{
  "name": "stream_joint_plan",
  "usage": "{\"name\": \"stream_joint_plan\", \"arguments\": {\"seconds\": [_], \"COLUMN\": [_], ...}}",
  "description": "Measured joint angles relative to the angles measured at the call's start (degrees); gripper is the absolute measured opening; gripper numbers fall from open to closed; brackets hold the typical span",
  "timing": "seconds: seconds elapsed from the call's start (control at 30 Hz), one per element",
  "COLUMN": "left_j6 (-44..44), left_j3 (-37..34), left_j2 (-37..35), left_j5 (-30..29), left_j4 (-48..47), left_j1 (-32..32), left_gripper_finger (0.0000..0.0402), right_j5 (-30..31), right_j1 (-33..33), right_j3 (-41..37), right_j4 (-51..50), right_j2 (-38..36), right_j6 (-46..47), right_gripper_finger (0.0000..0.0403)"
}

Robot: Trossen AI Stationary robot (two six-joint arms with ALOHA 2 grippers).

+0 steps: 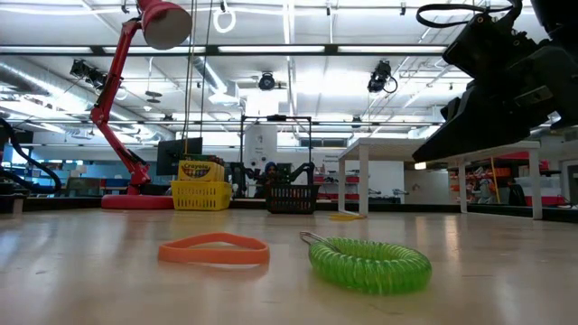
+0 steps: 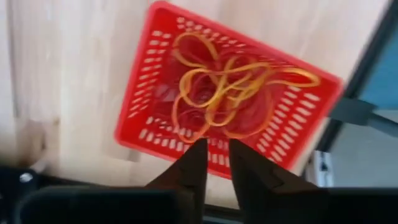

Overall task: Pick & Place Office Desk Supplies
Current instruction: Put the red rubber band into the red bin, then put the yellow crayon box into the yellow bin

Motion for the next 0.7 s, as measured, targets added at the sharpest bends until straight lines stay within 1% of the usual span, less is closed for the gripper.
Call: {"name": "stream_joint_plan", "arguments": {"seconds": [0.13,0.2,0.27,0.33,0.37,0.43,0.5,0.6,0.7], "left_j6": [-0.25,-0.24,1.46,7.27,11.59,19.68,26.29,36.65,45.76], "left_j3": [0.0,0.0,0.0,0.0,-0.04,-1.19,-4.43,-12.87,-23.63], "left_j2": [0.96,0.98,0.98,0.98,0.98,0.62,-0.65,-2.94,-4.75], "left_j5": [-0.1,-1.54,-4.85,-9.42,-11.68,-14.95,-16.46,-14.04,-8.33], "left_j4": [-3.12,-5.47,-7.55,-6.66,-4.6,2.57,11.76,30.62,50.3], "left_j1": [0.73,1.06,1.52,1.85,1.77,1.83,3.11,7.01,12.72], "left_gripper_finger": [0.0114,0.0133,0.015,0.0159,0.0159,0.015,0.0129,0.0084,0.0033], "right_j5": [0.0,0.0,0.0,-0.02,-0.02,-0.02,-0.02,-0.02,-0.02], "right_j1": [0.0,0.0,0.0,0.0,0.0,0.0,0.01,0.0,0.02], "right_j3": [0.0,0.0,0.0,0.0,0.0,0.0,0.0,0.0,0.04], "right_j4": [0.01,0.01,0.0,0.0,0.0,0.0,0.0,0.0,-0.09], "right_j2": [0.0,0.0,0.0,0.0,0.0,0.0,0.0,0.0,0.0], "right_j6": [0.0,0.0,-0.01,-0.02,-0.01,-0.02,-0.02,-0.02,0.09], "right_gripper_finger": [0.0017,0.0017,0.0017,0.0017,0.0017,0.0017,0.0017,0.0017,0.0017]}}
